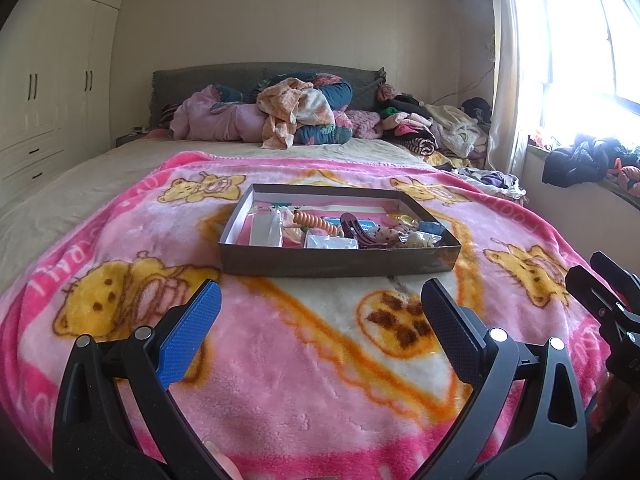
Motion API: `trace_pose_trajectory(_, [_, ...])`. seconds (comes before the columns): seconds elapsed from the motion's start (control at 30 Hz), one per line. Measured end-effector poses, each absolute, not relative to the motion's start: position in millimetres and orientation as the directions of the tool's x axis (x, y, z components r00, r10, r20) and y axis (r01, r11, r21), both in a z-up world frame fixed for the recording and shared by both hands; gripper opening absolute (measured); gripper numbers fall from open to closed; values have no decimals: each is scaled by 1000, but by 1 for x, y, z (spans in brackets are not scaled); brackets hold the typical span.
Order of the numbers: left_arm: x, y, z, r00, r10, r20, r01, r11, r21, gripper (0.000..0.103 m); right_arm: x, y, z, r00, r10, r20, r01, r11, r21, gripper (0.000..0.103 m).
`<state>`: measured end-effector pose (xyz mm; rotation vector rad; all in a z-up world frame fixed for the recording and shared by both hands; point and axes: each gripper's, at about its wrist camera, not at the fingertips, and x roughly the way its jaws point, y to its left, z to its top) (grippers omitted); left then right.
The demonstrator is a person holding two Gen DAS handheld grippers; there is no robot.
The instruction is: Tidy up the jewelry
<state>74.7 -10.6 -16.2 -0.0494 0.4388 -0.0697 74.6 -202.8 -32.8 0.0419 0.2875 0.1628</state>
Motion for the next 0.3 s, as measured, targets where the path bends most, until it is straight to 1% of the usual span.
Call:
trace_pose_trajectory(0.1, [85, -1, -17, 896, -61, -440, 27, 996, -82, 92, 82, -216, -33, 946, 161, -282, -134, 985, 111, 97])
trace_pose_trajectory(0.17, [101, 17, -18, 888, -20, -459, -22, 996, -88, 92, 95, -237, -30, 950, 116, -291, -80, 988, 132, 97])
trace_pose_trajectory(0.2, [111, 29, -18, 883, -10, -470, -38, 995, -92, 92, 110, -253, -28, 946, 78, -314, -37, 990, 135, 97])
trace_pose_trajectory(0.3, [159, 80, -21, 833, 125, -539, -179, 983, -50, 92, 161, -296, -30, 897, -41, -441, 98, 989, 108, 97])
